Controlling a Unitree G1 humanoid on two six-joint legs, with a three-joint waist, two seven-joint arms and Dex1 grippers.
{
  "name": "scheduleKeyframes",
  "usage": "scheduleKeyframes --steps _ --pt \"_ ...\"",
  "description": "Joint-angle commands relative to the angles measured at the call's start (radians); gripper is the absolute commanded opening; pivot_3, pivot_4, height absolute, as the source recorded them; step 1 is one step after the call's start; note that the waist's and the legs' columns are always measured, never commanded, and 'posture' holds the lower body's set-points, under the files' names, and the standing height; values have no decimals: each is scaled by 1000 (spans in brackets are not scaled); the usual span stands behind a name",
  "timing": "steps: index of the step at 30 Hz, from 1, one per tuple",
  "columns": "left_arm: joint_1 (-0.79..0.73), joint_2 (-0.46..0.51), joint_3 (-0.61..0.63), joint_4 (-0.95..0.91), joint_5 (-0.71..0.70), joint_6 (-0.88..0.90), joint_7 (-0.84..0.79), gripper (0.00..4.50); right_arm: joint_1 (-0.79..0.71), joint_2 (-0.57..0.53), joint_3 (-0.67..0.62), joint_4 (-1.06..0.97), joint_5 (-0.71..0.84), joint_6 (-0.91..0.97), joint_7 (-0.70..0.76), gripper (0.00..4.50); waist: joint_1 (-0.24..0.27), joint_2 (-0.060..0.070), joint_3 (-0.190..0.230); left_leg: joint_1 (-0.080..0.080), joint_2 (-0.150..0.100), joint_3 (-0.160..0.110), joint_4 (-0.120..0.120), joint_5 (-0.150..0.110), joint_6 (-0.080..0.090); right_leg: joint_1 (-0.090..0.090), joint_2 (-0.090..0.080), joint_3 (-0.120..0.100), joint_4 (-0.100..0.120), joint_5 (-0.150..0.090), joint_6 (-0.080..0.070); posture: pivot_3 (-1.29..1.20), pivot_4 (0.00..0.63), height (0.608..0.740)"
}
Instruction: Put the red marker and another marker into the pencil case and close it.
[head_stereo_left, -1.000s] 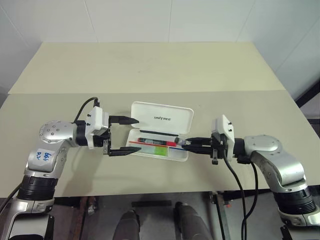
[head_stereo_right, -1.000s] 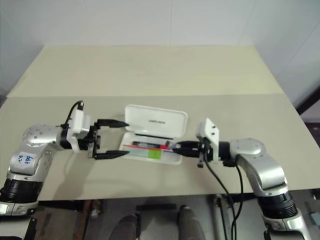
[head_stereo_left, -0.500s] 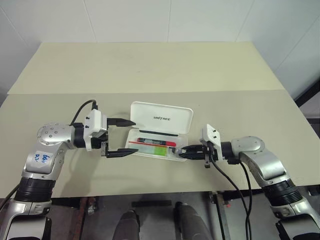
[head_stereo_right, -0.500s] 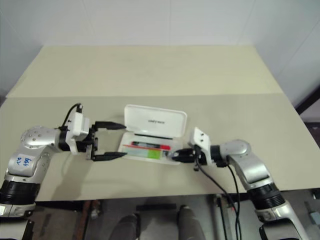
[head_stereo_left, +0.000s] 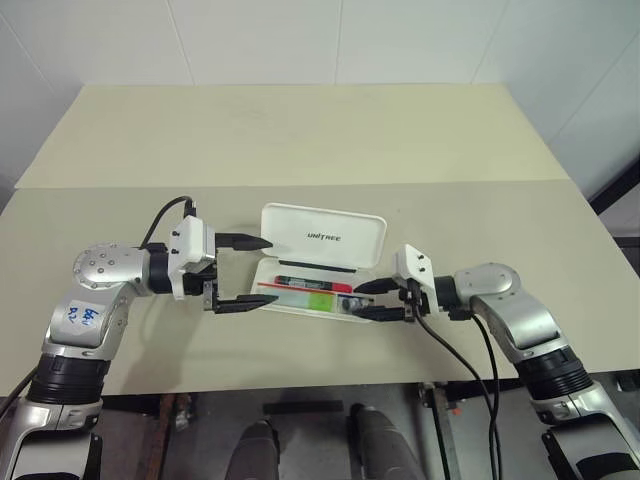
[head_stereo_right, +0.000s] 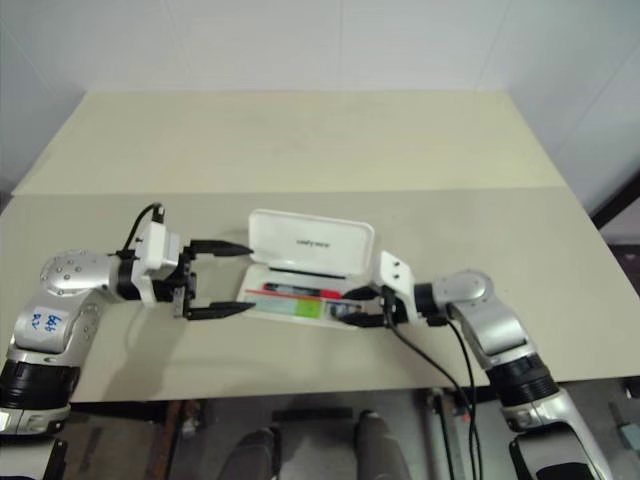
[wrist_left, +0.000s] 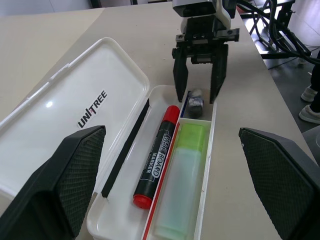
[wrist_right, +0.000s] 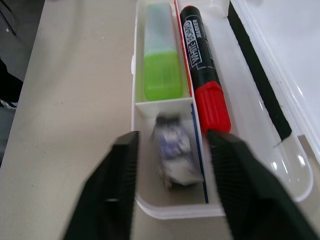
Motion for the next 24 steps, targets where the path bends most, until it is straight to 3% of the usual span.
scheduleKeyframes --steps 1,3,4,10,21,24 --pt "-22 10 24 -2 -3 -12 -3 4500 -20 -1 -12 -32 8 -4 1 3639 0 0 0 0 0 0 0 0 0 0 0 0 0 0 0 0 150 740" --pt "-26 11 24 5 -2 -14 -7 4500 -24 -6 -25 -56 33 13 16 4419 0 0 0 0 0 0 0 0 0 0 0 0 0 0 0 0 150 740" --pt "-29 11 23 8 -1 -15 -8 4500 -31 -7 -42 -76 52 26 13 4468 0 0 0 0 0 0 0 0 0 0 0 0 0 0 0 0 150 740" --pt "-38 12 28 24 -2 -21 -10 4500 -20 -49 -152 -235 181 116 -2 4468 1 0 0 0 0 0 0 0 0 0 0 0 0 0 1 0 150 740" --pt "2 20 103 52 -22 -27 7 4500 226 -176 -444 -367 270 114 -91 4468 16 0 0 -1 0 0 -1 -1 0 0 0 0 -1 0 0 0 150 740" --pt "5 14 133 87 -29 -34 10 3923 258 -200 -471 -323 227 49 -98 4500 10 0 0 0 0 0 0 -1 0 0 0 0 -1 -2 -4 0 150 740"
